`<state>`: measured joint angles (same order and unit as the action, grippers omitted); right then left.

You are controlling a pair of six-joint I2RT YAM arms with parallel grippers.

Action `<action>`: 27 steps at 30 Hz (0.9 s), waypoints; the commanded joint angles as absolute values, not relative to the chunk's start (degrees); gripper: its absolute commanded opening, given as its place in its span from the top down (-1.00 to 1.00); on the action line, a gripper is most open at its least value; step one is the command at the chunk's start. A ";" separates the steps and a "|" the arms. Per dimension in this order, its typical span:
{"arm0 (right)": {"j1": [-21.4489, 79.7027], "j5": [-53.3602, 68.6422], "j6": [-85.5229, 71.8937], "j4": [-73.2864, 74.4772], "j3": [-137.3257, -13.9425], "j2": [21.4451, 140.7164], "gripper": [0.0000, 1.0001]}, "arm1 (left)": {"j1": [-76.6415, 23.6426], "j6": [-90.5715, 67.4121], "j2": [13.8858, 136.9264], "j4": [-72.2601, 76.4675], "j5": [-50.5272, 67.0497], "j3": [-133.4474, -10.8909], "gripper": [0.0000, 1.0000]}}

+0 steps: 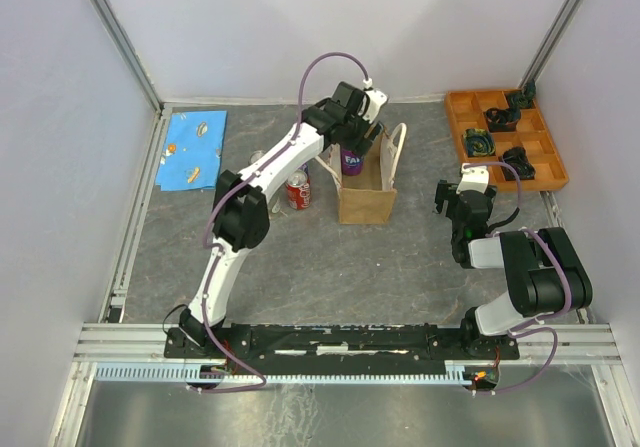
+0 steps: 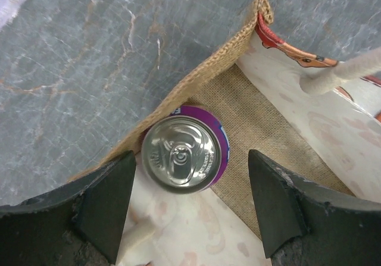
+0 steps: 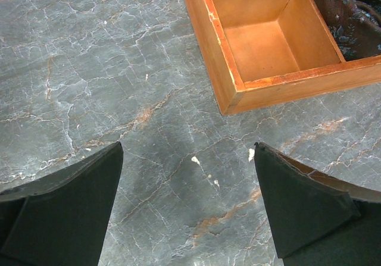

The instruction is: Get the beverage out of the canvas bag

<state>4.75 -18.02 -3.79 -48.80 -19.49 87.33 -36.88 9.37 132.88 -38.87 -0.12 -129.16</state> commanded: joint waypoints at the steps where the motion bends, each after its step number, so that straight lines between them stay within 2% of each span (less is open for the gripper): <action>1: 4.50 -18.28 -4.19 -50.62 -20.48 86.62 -0.98 | -37.59 9.79 136.09 -39.61 -1.84 -130.70 -0.65; 10: 4.56 -18.28 -4.15 -50.62 -20.43 86.60 -0.98 | -39.26 11.15 137.68 -39.81 -4.71 -130.64 -0.65; 22: 4.52 -18.28 -4.20 -50.62 -20.48 86.61 -0.98 | -39.90 11.22 140.42 -40.08 -6.32 -130.93 -0.53; 27: 4.57 -18.28 -4.19 -50.62 -20.48 86.65 -0.98 | -39.90 11.27 141.56 -40.08 -7.64 -131.31 -0.36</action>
